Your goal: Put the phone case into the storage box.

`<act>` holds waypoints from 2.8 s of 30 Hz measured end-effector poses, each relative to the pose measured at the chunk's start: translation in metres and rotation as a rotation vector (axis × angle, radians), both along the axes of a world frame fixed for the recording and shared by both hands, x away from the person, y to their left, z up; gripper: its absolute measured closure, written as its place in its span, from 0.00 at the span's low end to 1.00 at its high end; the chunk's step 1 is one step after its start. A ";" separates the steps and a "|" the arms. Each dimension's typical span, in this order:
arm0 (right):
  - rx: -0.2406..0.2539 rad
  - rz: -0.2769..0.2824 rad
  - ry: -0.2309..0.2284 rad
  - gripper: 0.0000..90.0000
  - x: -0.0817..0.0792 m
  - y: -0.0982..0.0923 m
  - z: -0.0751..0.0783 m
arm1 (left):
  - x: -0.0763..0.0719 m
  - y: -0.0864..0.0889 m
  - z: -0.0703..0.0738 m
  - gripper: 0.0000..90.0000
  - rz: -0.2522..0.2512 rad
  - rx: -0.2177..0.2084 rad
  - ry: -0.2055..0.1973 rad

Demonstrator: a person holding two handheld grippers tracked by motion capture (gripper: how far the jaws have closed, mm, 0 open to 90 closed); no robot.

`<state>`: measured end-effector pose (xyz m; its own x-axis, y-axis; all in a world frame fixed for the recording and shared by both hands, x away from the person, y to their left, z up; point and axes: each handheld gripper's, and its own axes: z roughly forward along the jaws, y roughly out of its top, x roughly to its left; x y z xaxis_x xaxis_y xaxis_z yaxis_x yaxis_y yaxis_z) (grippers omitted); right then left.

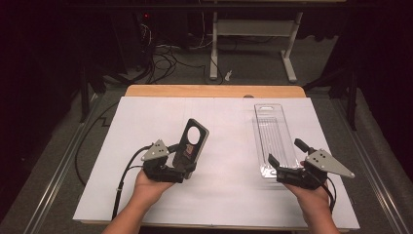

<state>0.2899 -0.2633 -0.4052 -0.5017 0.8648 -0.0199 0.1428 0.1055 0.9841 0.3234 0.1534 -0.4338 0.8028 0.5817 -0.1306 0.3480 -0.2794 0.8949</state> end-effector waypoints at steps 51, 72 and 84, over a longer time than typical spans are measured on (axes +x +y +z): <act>-0.020 0.207 0.020 0.00 0.025 0.080 0.010 | -0.001 -0.003 -0.002 0.14 -0.098 -0.034 -0.006; -0.022 0.269 0.068 0.00 0.018 0.086 -0.001 | -0.002 -0.006 -0.006 0.14 -0.193 -0.024 0.012; -0.036 0.311 0.097 0.00 0.014 0.090 -0.007 | -0.004 -0.008 -0.007 0.14 -0.242 -0.007 0.013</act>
